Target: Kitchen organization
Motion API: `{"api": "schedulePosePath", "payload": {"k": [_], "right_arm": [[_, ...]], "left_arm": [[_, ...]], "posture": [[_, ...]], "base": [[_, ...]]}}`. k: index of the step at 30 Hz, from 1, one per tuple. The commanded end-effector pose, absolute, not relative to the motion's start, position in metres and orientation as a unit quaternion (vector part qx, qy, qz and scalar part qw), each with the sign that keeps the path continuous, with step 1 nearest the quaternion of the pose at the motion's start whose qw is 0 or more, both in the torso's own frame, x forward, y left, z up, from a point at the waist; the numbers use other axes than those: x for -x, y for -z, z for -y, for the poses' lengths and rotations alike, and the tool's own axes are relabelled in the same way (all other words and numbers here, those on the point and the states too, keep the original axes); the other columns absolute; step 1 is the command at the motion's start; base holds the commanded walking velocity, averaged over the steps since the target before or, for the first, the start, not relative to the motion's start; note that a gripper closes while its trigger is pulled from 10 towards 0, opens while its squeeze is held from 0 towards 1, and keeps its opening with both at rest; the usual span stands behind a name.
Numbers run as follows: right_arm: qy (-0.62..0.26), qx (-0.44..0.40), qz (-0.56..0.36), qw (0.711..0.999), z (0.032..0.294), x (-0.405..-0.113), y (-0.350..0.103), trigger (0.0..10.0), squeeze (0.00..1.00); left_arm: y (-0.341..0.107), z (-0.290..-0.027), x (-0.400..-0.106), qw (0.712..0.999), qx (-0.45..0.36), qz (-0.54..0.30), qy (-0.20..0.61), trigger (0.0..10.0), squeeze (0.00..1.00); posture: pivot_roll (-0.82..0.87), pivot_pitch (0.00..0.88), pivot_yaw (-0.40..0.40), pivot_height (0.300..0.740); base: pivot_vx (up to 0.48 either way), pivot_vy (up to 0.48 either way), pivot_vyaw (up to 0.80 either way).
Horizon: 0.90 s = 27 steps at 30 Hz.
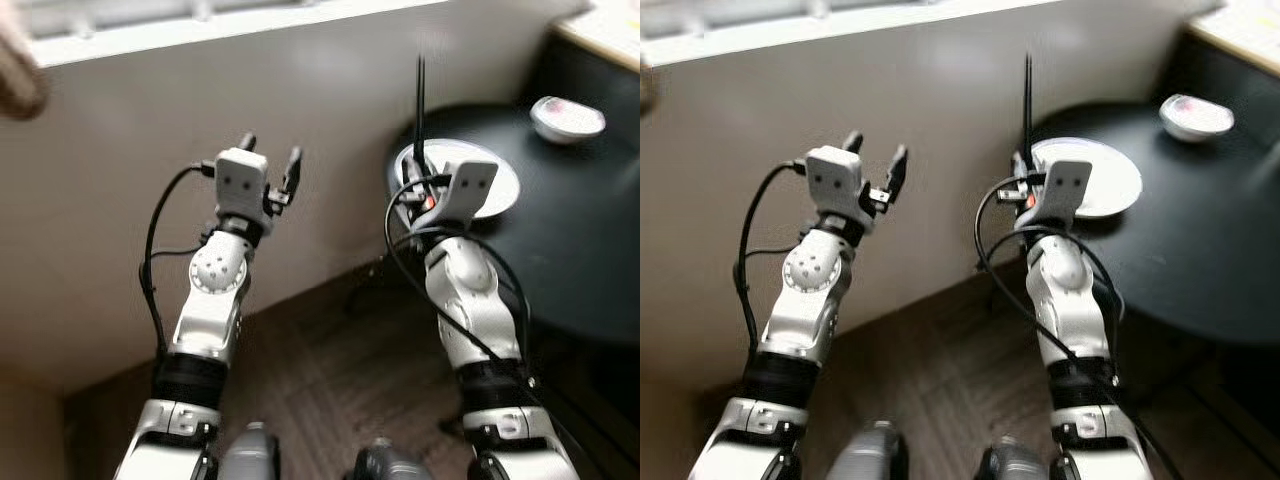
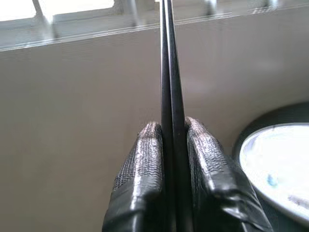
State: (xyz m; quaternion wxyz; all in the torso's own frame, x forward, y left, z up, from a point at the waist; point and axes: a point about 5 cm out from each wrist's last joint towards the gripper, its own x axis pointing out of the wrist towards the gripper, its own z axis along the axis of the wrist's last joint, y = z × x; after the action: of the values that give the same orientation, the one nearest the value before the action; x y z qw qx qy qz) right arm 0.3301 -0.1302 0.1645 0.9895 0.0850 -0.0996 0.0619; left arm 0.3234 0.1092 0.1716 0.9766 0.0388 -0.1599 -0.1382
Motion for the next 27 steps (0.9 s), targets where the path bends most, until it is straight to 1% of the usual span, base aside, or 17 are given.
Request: {"api": "schedulePosePath", "payload": {"k": [1, 27], "right_arm": [[-0.056, -0.08, 0.112, 0.989, 0.1341, -0.3306, -0.1696, 0.0, 0.0], [-0.072, -0.041, 0.129, 0.988, 0.127, -0.3287, -0.1721, 0.0, 0.0]], "left_arm": [[-0.1778, -0.1016, -0.3231, 0.972, -0.039, 0.173, 0.151, 10.0, 0.0], [-0.1792, -0.105, -0.3231, 0.972, -0.051, 0.18, 0.145, 10.0, 0.0]], "posture": [[0.01, 0.0, -0.068, 0.74], [0.01, 0.0, -0.065, 0.74]], "base": [[0.0, 0.0, 0.8], [0.0, 0.0, 0.8]]}}
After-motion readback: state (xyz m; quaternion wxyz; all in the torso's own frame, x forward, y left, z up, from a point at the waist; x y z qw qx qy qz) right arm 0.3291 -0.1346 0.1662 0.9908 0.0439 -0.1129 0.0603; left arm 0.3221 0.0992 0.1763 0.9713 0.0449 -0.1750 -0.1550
